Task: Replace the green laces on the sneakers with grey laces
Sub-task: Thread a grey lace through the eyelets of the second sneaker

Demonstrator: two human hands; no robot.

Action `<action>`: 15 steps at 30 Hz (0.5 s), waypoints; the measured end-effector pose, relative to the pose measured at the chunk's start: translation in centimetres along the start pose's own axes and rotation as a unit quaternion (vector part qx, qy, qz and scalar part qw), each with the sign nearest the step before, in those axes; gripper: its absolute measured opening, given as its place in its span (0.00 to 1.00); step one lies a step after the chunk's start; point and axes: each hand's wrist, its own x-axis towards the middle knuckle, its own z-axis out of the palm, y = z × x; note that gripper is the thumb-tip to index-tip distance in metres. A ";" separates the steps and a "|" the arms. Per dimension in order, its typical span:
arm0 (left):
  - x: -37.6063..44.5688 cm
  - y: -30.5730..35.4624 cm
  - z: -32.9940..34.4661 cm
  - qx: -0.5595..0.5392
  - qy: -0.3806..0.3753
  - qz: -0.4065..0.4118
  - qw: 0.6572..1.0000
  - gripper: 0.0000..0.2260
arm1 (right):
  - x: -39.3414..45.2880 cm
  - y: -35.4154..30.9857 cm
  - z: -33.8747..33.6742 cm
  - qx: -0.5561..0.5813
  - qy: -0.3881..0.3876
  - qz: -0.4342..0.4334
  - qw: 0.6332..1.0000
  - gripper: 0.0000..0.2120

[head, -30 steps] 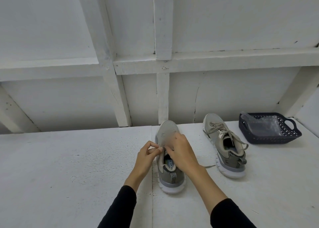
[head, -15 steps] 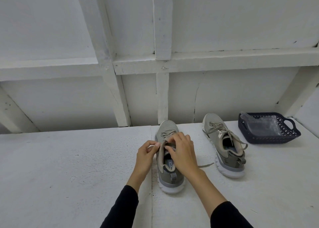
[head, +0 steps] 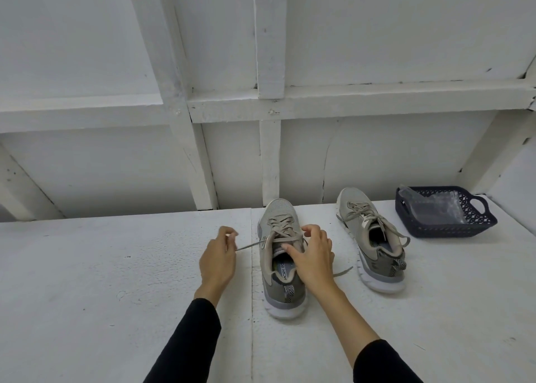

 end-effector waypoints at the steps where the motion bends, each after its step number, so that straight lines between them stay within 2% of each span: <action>1: -0.2 0.3 0.0 -0.012 -0.031 0.016 0.999 0.09 | 0.0 0.2 0.1 0.017 -0.007 0.009 1.000 0.25; 5: -0.6 1.5 0.5 -0.089 -0.137 0.042 0.986 0.12 | 0.1 0.4 0.4 0.076 -0.027 0.030 0.996 0.19; 8: -1.1 2.5 0.8 -0.172 -0.150 0.044 0.973 0.09 | 0.3 0.6 -0.1 0.066 -0.033 0.018 0.997 0.15; 10: -1.0 3.2 0.8 -0.263 -0.124 0.000 0.957 0.09 | 0.2 1.0 -0.3 0.053 -0.040 0.007 0.998 0.13; 12: -0.9 3.7 0.8 -0.362 -0.071 -0.093 0.925 0.08 | 0.1 1.4 -0.5 0.049 -0.053 0.004 0.997 0.12; 15: -0.9 4.4 1.0 -0.499 -0.046 -0.207 0.840 0.09 | 0.0 1.8 -0.5 0.095 -0.069 0.006 0.993 0.11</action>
